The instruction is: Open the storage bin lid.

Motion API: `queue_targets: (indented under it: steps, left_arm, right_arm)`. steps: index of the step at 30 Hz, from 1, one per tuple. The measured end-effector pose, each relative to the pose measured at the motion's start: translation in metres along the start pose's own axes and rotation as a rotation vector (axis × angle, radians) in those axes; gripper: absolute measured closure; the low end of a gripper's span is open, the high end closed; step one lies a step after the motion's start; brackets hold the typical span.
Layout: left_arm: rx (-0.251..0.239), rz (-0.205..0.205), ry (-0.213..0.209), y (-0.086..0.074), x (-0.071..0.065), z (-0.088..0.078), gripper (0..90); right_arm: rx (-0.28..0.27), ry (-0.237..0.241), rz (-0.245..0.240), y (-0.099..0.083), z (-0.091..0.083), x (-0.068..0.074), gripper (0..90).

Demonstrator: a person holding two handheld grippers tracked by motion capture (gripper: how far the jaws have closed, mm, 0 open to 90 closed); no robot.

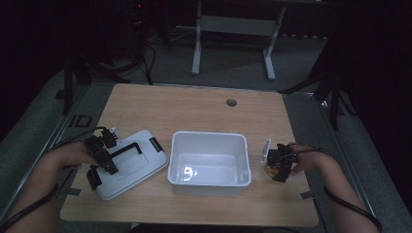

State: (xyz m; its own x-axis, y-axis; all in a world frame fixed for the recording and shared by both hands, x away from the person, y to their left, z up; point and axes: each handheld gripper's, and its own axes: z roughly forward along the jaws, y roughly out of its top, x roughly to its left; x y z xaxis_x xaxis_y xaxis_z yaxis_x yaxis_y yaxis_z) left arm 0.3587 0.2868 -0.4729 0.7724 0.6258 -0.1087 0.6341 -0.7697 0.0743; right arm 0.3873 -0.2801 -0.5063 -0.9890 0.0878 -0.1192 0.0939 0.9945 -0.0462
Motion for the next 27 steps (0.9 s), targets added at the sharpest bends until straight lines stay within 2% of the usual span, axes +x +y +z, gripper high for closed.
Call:
queue_targets:
  steps: [3,5,10,12,15,19,22,23,26,27]
  left_arm:
    - [0.012,0.001,-0.006,0.0,-0.001,0.001,18.4]
    - [0.011,0.002,-0.006,0.001,-0.001,0.001,18.4]
    - [0.008,0.002,-0.005,0.002,-0.001,0.001,18.4]
    - [0.011,0.0,-0.008,0.003,-0.001,0.001,18.4]
    - [0.016,0.001,-0.005,0.003,-0.001,0.0,18.4]
    - [0.01,0.003,0.0,0.003,-0.001,-0.003,18.4]
    - [0.011,0.001,0.0,0.003,-0.001,-0.004,18.3]
    - [0.011,0.001,0.0,0.003,-0.001,-0.004,18.4]
    - [0.012,0.006,0.003,0.002,-0.002,-0.005,18.4]
    - [0.011,0.005,0.002,0.002,-0.002,-0.005,18.4]
  right_arm:
    - [0.018,-0.009,0.015,0.001,0.004,-0.003,16.7]
    - [0.031,-0.005,0.005,0.0,0.008,-0.004,16.8]
    - [0.025,0.014,0.014,0.0,0.014,-0.007,18.4]
    - [0.029,0.03,0.004,0.0,0.014,-0.007,20.2]
    - [0.058,0.005,-0.03,0.0,0.012,-0.005,20.4]
    - [0.064,0.011,-0.054,0.001,0.002,-0.001,20.4]
    - [0.061,0.022,-0.053,0.002,-0.006,0.001,20.4]
    - [0.049,0.022,-0.066,0.003,-0.013,0.003,20.4]
    - [0.032,0.031,-0.061,0.006,-0.026,0.007,20.4]
    - [0.021,0.036,-0.076,0.007,-0.032,0.009,20.4]
